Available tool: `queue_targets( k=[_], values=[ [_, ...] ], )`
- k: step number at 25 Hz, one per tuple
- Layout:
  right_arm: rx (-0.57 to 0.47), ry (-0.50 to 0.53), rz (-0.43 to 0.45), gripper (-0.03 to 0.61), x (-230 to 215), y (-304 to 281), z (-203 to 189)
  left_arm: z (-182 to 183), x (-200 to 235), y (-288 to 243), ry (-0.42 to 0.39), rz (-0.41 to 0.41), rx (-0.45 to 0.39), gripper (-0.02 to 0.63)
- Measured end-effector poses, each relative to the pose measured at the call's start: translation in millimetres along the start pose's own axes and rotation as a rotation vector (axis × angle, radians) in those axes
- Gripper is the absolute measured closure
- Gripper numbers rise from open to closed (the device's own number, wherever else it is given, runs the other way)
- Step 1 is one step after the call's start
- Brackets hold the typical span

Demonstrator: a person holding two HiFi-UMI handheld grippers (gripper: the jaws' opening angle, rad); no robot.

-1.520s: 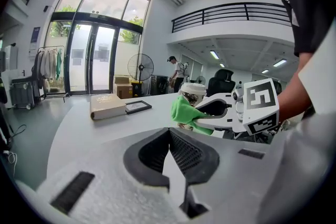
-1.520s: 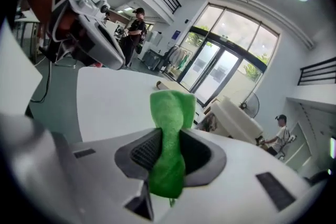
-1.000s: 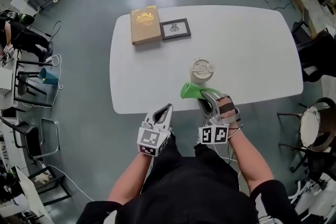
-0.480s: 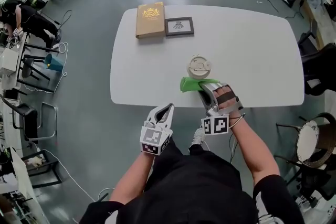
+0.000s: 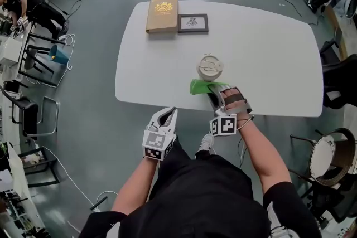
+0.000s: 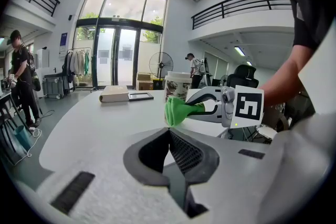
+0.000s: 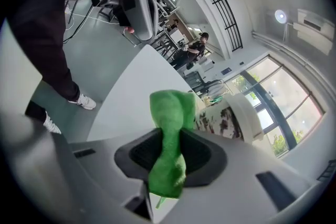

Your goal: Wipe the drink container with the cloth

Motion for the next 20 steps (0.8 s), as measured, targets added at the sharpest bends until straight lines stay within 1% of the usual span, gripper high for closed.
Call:
queue_targets(
  k=[7, 10, 13, 18, 20],
  values=[
    [-0.018, 0.039, 0.1, 0.463, 26, -11, -8, -4, -9, -5, 0.006, 0.002, -0.007, 0.604],
    [-0.026, 0.046, 0.113, 0.463, 34, -13, -13, -6, -12, -6, 0.005, 0.011, -0.007, 0.604],
    [-0.041, 0.009, 0.092, 0.462, 26, -3, -11, -3, -18, -7, 0.007, 0.02, -0.01, 0.604],
    [-0.105, -0.132, -0.012, 0.462, -2, 28, 8, -5, -25, -11, 0.002, 0.013, -0.015, 0.604],
    [-0.126, -0.204, -0.057, 0.463, -15, 41, 15, -4, -28, -13, -0.004, 0.012, -0.014, 0.604]
  ],
)
Point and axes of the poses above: the fingertips, and each gripper's own axes: y backward along the fingers, x to its left, z out of its top, the point moved 4 cm from there along y, backward along the fingers, and after that the axes turned 13 degrees about -z, right-handed, at the moved point
